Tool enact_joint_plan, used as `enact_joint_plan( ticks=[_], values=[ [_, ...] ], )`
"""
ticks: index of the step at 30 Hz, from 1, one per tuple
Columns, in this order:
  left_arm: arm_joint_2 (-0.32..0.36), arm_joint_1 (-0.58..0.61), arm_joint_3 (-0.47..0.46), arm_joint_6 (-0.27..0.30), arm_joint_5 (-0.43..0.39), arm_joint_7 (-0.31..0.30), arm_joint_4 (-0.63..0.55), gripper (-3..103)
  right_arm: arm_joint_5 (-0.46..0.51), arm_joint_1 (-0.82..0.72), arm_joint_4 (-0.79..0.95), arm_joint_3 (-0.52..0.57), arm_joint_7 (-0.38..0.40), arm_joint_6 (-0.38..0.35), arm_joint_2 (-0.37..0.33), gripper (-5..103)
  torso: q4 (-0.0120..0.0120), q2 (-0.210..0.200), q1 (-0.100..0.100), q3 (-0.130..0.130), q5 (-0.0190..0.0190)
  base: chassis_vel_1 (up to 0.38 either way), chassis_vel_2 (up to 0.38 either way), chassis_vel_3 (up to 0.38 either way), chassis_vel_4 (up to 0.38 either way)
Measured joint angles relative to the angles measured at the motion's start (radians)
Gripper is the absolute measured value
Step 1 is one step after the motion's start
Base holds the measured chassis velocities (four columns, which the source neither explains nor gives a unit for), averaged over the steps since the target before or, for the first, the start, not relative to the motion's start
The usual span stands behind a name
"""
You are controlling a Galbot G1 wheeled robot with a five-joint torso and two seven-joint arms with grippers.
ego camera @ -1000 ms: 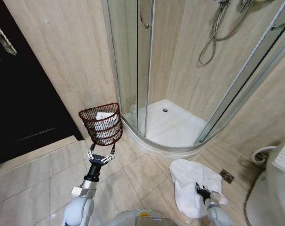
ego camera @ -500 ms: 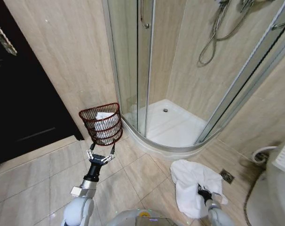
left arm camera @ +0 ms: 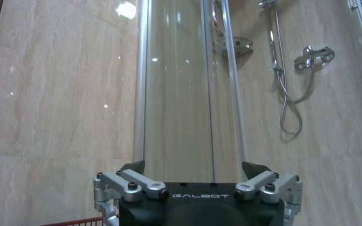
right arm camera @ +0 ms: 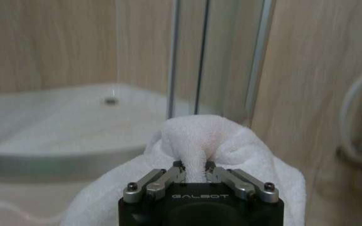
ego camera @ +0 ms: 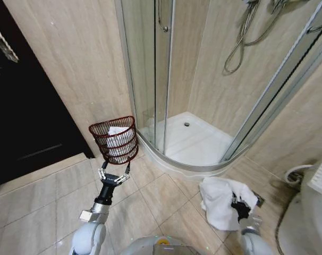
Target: Discard the used towel into the hamper.
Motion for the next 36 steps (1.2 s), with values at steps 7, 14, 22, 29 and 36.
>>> enact_joint_plan(
  ticks=[7, 14, 22, 29, 36],
  values=[
    [-0.002, 0.002, 0.001, -0.003, -0.001, 0.003, 0.001, 100, -0.062, -0.08, 0.19, 0.019, 0.007, 0.038, 0.025, 12, 0.0, 0.0, 0.0, 0.0, -0.0002, 0.0, 0.0, 0.0, 0.0],
    [-0.01, 0.006, 0.008, -0.004, -0.008, 0.004, 0.0, 100, -0.109, -0.134, 0.426, 0.015, 0.008, 0.016, 0.05, 12, 0.0001, 0.0, 0.0, 0.0, -0.0001, 0.0, 0.0, 0.0, 0.0],
    [-0.013, 0.015, 0.006, -0.006, -0.024, 0.004, -0.009, 100, -0.135, -0.123, 0.688, -0.019, 0.042, -0.09, 0.057, 12, 0.0002, 0.0, 0.0, 0.0, -0.0002, 0.0, 0.0, 0.0, 0.0],
    [-0.02, 0.016, 0.006, -0.007, -0.026, 0.004, -0.009, 100, -0.152, -0.103, 0.762, -0.049, 0.07, -0.138, 0.049, 12, 0.0003, 0.0, 0.0, 0.0, 0.0001, 0.0, 0.0, 0.0, 0.0],
    [-0.043, -0.008, 0.008, 0.018, -0.02, 0.007, -0.01, 100, -0.188, -0.151, 0.774, -0.107, 0.082, -0.112, 0.085, 12, -0.0001, 0.0, 0.0, 0.0, 0.0001, 0.0, 0.0, 0.0, 0.0]
  ],
)
